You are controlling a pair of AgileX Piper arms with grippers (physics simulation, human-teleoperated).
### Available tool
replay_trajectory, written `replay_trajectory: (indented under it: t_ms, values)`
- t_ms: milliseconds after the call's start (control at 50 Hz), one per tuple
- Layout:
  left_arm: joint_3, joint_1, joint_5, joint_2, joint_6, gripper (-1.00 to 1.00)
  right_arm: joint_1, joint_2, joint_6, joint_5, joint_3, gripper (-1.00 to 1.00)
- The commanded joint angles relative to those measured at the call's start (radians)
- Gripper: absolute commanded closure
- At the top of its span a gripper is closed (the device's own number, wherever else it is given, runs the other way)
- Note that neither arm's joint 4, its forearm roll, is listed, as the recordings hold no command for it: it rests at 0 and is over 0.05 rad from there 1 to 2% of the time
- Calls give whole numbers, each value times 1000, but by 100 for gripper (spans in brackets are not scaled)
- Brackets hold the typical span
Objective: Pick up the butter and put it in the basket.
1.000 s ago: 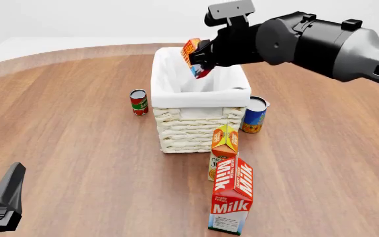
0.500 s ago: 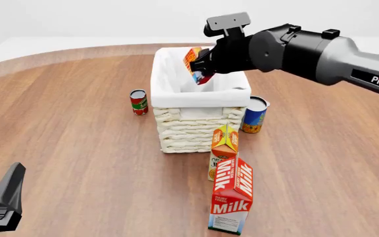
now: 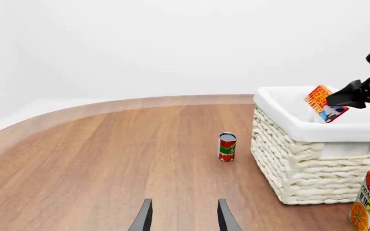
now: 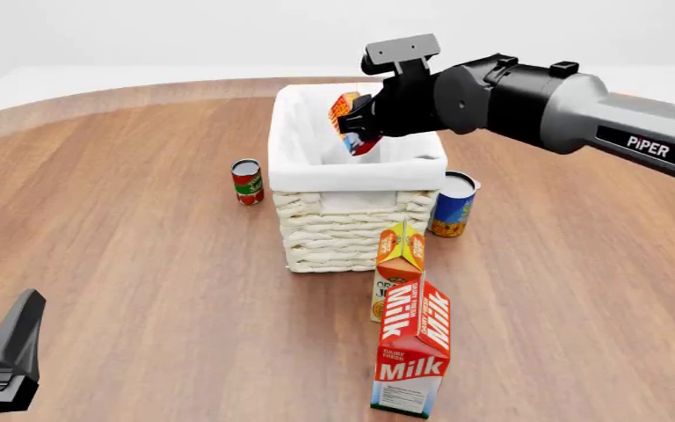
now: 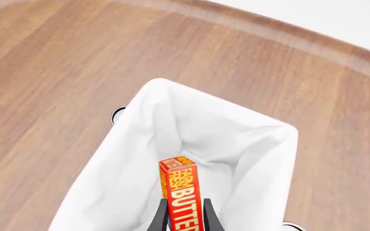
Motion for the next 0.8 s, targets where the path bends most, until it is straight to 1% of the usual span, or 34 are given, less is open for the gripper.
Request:
replay_trajectory:
  t_ms: [20, 280, 400, 420, 800]
  values:
    - [0, 0, 0, 0, 0, -100, -8, 16, 13, -6, -40, 100]
    - [0, 0, 0, 0, 0, -100, -14, 47, 15, -16, -55, 100]
    - [0, 0, 0, 0, 0, -100, -13, 43, 3, -21, -51, 100]
    - [0, 0, 0, 0, 0, -100, -12, 39, 2, -20, -51, -100]
    - [0, 0, 0, 0, 0, -100, -25, 23, -4, -19, -49, -100]
